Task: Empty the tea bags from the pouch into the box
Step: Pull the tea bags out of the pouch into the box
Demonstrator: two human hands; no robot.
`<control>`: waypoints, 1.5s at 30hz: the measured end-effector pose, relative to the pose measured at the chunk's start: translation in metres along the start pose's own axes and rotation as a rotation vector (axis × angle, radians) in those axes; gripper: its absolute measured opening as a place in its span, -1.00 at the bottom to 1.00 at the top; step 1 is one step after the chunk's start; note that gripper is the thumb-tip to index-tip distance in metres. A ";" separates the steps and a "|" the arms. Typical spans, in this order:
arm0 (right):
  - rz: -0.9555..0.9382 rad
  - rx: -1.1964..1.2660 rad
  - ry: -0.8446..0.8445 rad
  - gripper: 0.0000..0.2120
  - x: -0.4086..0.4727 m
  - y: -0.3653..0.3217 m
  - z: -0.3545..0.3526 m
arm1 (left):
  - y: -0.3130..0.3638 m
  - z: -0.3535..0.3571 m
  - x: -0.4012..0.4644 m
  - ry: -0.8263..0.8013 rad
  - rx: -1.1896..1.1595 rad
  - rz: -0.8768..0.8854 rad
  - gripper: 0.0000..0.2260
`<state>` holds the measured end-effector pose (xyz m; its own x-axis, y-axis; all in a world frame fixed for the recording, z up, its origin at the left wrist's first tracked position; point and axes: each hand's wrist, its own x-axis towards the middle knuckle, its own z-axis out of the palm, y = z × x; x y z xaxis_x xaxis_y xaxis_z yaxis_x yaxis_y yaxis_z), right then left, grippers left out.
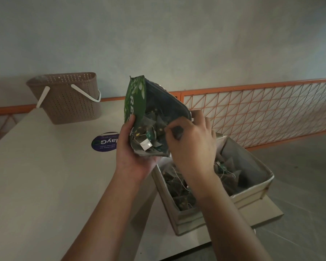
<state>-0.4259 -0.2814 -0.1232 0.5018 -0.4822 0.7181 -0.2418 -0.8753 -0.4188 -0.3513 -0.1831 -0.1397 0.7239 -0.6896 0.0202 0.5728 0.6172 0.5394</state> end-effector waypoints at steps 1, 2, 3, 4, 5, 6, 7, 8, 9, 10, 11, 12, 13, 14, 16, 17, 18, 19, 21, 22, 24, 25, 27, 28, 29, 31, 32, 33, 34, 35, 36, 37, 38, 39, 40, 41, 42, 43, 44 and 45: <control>0.004 0.091 0.016 -0.95 0.000 0.002 -0.004 | 0.001 -0.001 0.001 -0.001 0.002 -0.001 -0.45; 0.017 0.201 0.025 -0.95 0.000 0.004 -0.009 | 0.002 -0.001 0.002 -0.001 0.005 -0.002 -0.46; 0.045 0.321 0.022 -0.96 0.000 0.006 -0.015 | 0.003 -0.003 0.003 0.001 0.007 -0.001 -0.47; 0.088 0.432 0.009 -0.97 0.000 0.008 -0.023 | 0.004 -0.005 0.005 0.006 0.002 0.002 -0.49; 0.144 0.517 -0.012 -0.98 0.001 0.009 -0.031 | 0.005 -0.007 0.006 0.017 -0.015 0.006 -0.52; 0.201 0.581 -0.034 -0.96 0.002 0.011 -0.039 | 0.006 -0.008 0.007 0.025 -0.040 0.005 -0.57; 0.254 0.634 -0.054 -0.94 0.002 0.014 -0.047 | 0.006 -0.010 0.008 0.035 -0.058 0.009 -0.62; 0.300 0.687 -0.065 -0.92 0.003 0.018 -0.053 | 0.007 -0.010 0.007 0.038 -0.064 0.014 -0.66; 0.333 0.735 -0.067 -0.91 0.003 0.022 -0.059 | 0.007 -0.011 0.006 0.038 -0.053 0.024 -0.67; 0.350 0.759 -0.061 -0.91 0.003 0.027 -0.063 | 0.007 -0.011 0.006 0.036 -0.036 0.032 -0.66; 0.360 0.759 -0.051 -0.90 0.002 0.032 -0.066 | 0.008 -0.012 0.006 0.031 -0.018 0.038 -0.63; 0.370 0.748 -0.038 -0.90 0.001 0.037 -0.067 | 0.008 -0.011 0.006 0.025 -0.005 0.042 -0.58; 0.380 0.740 -0.026 -0.91 0.000 0.041 -0.068 | 0.009 -0.011 0.006 0.023 -0.001 0.043 -0.54; 0.388 0.731 -0.012 -0.91 -0.001 0.046 -0.069 | 0.008 -0.010 0.005 0.020 -0.007 0.043 -0.52; 0.396 0.695 0.005 -0.90 -0.003 0.054 -0.069 | 0.008 -0.010 0.006 0.007 -0.026 0.036 -0.57; 0.400 0.668 0.002 -0.90 -0.004 0.059 -0.069 | 0.007 -0.010 0.006 0.003 -0.035 0.031 -0.60; 0.404 0.634 -0.012 -0.90 -0.005 0.063 -0.068 | 0.007 -0.009 0.005 -0.001 -0.040 0.026 -0.62; 0.405 0.591 -0.041 -0.89 -0.006 0.067 -0.067 | 0.006 -0.010 0.005 -0.002 -0.039 0.021 -0.63; 0.392 0.477 -0.154 -0.88 -0.006 0.075 -0.063 | 0.006 -0.009 0.004 -0.003 -0.037 0.011 -0.64; 0.385 0.417 -0.219 -0.87 -0.007 0.078 -0.060 | 0.005 -0.009 0.004 -0.007 -0.035 0.009 -0.63; 0.383 0.309 -0.309 -0.85 -0.011 0.083 -0.055 | 0.004 -0.008 0.005 -0.022 -0.036 0.004 -0.62; 0.387 0.259 -0.327 -0.83 -0.013 0.085 -0.052 | 0.004 -0.008 0.005 -0.026 -0.035 0.002 -0.60; 0.366 0.183 -0.315 -0.78 -0.015 0.086 -0.048 | 0.003 -0.008 0.006 -0.044 -0.028 -0.002 -0.55; 0.341 0.169 -0.302 -0.78 -0.016 0.086 -0.046 | 0.003 -0.008 0.006 -0.055 -0.024 -0.005 -0.54; 0.314 0.171 -0.297 -0.81 -0.017 0.085 -0.045 | 0.003 -0.008 0.006 -0.061 -0.021 -0.008 -0.53; 0.267 0.191 -0.357 -0.89 -0.018 0.082 -0.045 | 0.002 -0.008 0.007 -0.065 -0.018 -0.013 -0.52; 0.251 0.195 -0.443 -0.89 -0.018 0.080 -0.046 | 0.002 -0.009 0.007 -0.060 -0.017 -0.013 -0.51; 0.239 0.197 -0.563 -0.87 -0.019 0.079 -0.047 | 0.001 -0.009 0.007 -0.053 -0.018 -0.013 -0.51; 0.233 0.182 -0.702 -0.85 -0.019 0.077 -0.050 | 0.001 -0.009 0.007 -0.050 -0.021 -0.014 -0.52; 0.227 0.117 -0.825 -0.82 -0.019 0.075 -0.052 | 0.001 -0.008 0.007 -0.046 -0.029 -0.016 -0.53; 0.208 -0.004 -0.893 -0.80 -0.019 0.074 -0.053 | 0.001 -0.008 0.006 -0.040 -0.041 -0.016 -0.54; 0.183 -0.148 -0.892 -0.78 -0.018 0.073 -0.053 | 0.001 -0.008 0.006 -0.030 -0.050 -0.015 -0.55; 0.162 -0.260 -0.837 -0.76 -0.017 0.072 -0.053 | 0.001 -0.008 0.005 -0.023 -0.048 -0.011 -0.57; 0.152 -0.299 -0.751 -0.76 -0.016 0.068 -0.053 | 0.001 -0.007 0.004 -0.025 -0.036 -0.008 -0.59; 0.150 -0.259 -0.652 -0.78 -0.015 0.062 -0.053 | 0.001 -0.007 0.004 -0.026 -0.030 -0.008 -0.60; 0.146 -0.150 -0.540 -0.80 -0.014 0.055 -0.053 | 0.001 -0.007 0.004 -0.022 -0.032 -0.008 -0.60; 0.126 -0.008 -0.424 -0.82 -0.013 0.047 -0.053 | 0.001 -0.007 0.004 -0.014 -0.032 -0.002 -0.59; 0.095 0.140 -0.314 -0.85 -0.012 0.039 -0.053 | 0.001 -0.007 0.004 -0.010 -0.034 -0.001 -0.56; 0.065 0.273 -0.235 -0.89 -0.010 0.029 -0.055 | 0.001 -0.006 0.004 -0.007 -0.041 -0.004 -0.53; 0.029 0.371 -0.190 -0.91 -0.008 0.019 -0.055 | 0.001 -0.005 0.004 -0.008 -0.043 -0.009 -0.52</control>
<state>-0.4799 -0.2961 -0.1061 0.6519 -0.4611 0.6020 0.0400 -0.7719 -0.6345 -0.3459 -0.1834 -0.1434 0.7159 -0.6979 0.0220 0.5955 0.6266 0.5027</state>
